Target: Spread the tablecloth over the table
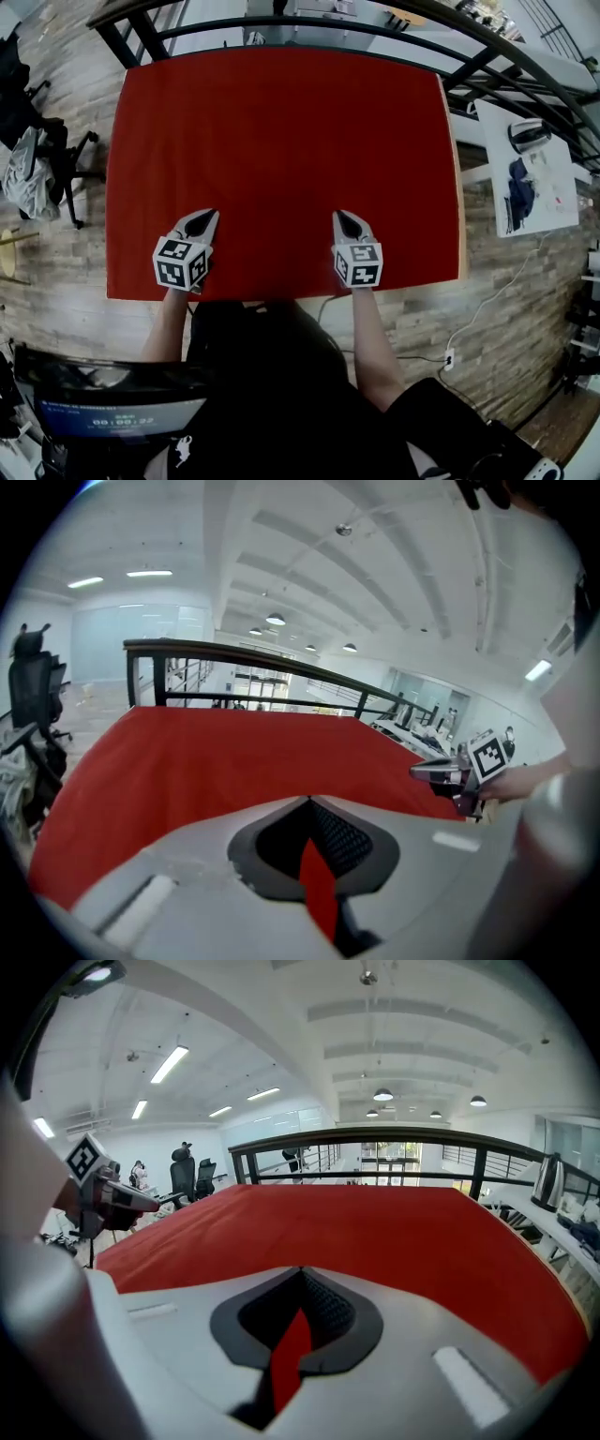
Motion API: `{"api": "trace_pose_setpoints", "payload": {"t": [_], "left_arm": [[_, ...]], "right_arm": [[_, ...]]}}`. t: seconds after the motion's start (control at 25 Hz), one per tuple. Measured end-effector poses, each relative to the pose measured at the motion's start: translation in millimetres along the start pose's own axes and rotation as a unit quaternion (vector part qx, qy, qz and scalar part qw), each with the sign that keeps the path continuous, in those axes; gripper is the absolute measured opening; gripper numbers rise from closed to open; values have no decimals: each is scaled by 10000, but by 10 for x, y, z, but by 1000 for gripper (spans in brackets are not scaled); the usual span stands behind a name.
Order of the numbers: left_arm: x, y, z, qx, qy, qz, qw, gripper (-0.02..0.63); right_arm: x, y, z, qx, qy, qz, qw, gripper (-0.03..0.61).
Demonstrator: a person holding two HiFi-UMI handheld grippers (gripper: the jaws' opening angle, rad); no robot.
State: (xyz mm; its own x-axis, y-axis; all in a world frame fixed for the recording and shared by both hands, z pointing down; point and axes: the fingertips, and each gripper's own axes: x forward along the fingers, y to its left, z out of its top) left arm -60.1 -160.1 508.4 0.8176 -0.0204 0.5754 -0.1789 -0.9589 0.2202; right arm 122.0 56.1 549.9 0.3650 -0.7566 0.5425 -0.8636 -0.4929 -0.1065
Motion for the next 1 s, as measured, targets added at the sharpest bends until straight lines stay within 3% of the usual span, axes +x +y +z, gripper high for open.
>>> {"api": "trace_pose_setpoints", "payload": {"t": [0.12, 0.2, 0.36, 0.44, 0.6, 0.68, 0.84, 1.0], "left_arm": [[-30, 89, -311, -1004, -83, 503, 9936, 6], [-81, 279, -450, -1366, -91, 939, 9861, 6], [-108, 799, -667, -792, 428, 1686, 9816, 25], [-58, 1053, -768, -590, 676, 1870, 9782, 67], [98, 1371, -877, -86, 1044, 2074, 9726, 52], [179, 1371, -907, -134, 1025, 2011, 9741, 12], [199, 1323, -941, -492, 890, 2021, 9741, 8], [229, 1321, -913, -559, 800, 2092, 9730, 0]], "right_arm": [[24, -253, -244, 186, 295, -199, 9992, 8], [37, -435, -347, 361, 389, -458, 9975, 9], [91, -765, -440, 492, 527, -1063, 9917, 8], [76, -934, -526, 507, 681, -1431, 9861, 9], [1, -1137, -731, 850, 1026, -1976, 9712, 8], [27, -1176, -833, 1039, 1181, -2074, 9655, 8], [27, -1226, -905, 1116, 1235, -2182, 9616, 8], [46, -1307, -860, 1408, 1054, -2117, 9614, 9]]}}
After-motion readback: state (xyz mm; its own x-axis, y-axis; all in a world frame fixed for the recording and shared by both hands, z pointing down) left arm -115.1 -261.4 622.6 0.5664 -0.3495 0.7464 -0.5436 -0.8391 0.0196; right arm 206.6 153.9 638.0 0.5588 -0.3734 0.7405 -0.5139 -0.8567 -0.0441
